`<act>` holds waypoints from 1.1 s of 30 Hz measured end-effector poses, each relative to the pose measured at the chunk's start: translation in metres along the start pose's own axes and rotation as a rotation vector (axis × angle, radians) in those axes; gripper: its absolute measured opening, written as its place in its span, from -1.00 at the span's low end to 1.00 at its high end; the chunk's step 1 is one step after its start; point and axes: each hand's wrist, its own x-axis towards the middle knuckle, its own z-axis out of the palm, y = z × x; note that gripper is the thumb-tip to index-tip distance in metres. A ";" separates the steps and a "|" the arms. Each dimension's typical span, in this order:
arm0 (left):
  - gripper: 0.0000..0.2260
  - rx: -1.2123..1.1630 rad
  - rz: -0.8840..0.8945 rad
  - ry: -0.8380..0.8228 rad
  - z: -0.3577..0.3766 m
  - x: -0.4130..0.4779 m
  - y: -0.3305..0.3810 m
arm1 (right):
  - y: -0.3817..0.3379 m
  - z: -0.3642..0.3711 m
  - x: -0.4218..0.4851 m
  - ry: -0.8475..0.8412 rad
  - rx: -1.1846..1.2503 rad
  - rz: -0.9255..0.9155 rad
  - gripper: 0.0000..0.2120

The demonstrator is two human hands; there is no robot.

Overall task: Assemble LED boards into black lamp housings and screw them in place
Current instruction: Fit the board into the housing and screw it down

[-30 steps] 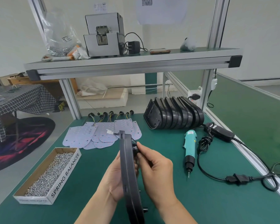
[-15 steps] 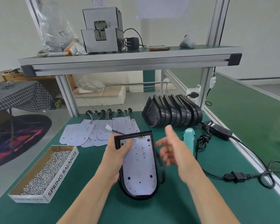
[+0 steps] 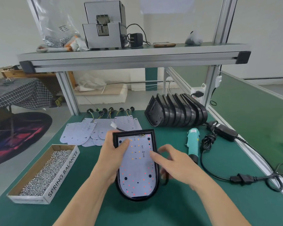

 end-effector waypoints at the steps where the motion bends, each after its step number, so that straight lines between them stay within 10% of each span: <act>1: -0.76 0.005 -0.004 0.000 0.001 0.000 -0.003 | 0.000 0.000 0.003 -0.034 -0.081 -0.005 -0.55; 7: -0.80 -0.075 -0.052 0.102 0.006 0.003 -0.022 | -0.004 0.003 0.006 0.592 -0.007 -0.394 -0.72; 12: -0.83 -0.129 -0.071 0.111 -0.004 0.011 -0.029 | 0.009 0.002 -0.013 -0.079 0.314 0.058 -0.32; 18: -0.88 -0.068 -0.154 -0.076 0.006 0.001 -0.042 | 0.026 -0.005 0.038 0.035 0.605 0.168 -0.51; 33: -0.87 -0.122 -0.268 -0.142 0.040 -0.001 -0.051 | 0.022 0.003 0.067 -0.302 0.733 0.354 -0.88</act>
